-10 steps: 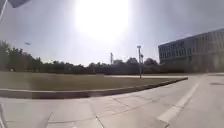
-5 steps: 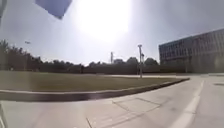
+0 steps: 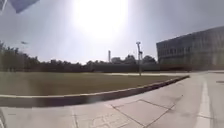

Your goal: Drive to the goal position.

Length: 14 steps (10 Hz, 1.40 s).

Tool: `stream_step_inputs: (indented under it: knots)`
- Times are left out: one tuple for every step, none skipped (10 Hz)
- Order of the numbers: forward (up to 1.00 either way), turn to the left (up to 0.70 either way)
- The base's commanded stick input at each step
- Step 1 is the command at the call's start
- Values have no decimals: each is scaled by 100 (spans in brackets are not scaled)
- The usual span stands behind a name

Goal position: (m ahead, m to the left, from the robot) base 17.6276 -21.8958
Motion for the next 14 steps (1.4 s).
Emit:
stream_step_inputs:
  knots:
    - [70,-29]
    - [70,-29]
    - [70,-29]
    - [70,-29]
    - [70,-29]
    - [70,-29]
    - [70,-29]
    - [70,-29]
    - [70,-29]
    - [70,-29]
    - [70,-29]
    - [70,-29]
    - [70,-29]
    - [70,-29]
